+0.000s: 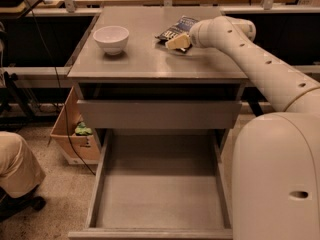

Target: Place blue chip bag into middle drawer

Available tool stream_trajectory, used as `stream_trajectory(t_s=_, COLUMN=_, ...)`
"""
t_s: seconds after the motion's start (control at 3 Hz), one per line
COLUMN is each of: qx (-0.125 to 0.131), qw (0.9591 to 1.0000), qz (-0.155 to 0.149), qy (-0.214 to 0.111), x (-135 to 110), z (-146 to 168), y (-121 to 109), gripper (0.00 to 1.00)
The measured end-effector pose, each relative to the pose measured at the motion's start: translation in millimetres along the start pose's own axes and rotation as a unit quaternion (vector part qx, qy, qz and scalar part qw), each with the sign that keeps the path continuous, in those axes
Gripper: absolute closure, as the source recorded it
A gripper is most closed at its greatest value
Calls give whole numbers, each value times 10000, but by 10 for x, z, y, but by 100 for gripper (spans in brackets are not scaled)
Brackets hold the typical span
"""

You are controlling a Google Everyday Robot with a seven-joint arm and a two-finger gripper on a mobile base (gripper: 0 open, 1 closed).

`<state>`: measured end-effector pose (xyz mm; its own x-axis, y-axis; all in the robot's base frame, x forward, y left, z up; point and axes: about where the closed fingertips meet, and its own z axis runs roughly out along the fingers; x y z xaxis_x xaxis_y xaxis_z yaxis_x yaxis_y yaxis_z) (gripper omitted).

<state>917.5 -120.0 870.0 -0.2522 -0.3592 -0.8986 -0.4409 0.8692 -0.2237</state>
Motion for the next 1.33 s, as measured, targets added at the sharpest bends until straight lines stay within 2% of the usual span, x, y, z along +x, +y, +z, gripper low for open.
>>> stream_trajectory(t_s=0.33, qx=-66, qw=9996, qz=274, qy=-5, x=80, z=219, y=34, gripper=23)
stream_trajectory(t_s=0.67, qx=-93, qw=9993, qz=353, qy=-8, x=102, z=284, y=54, gripper=46)
stream_trajectory(t_s=1.0, qx=-192, qw=9995, qz=230, qy=-4, x=65, z=218, y=143, gripper=69)
stream_trajectory(t_s=1.33, qx=-477, qw=9988, qz=-54, qy=-26, x=-36, z=-106, y=319, gripper=92)
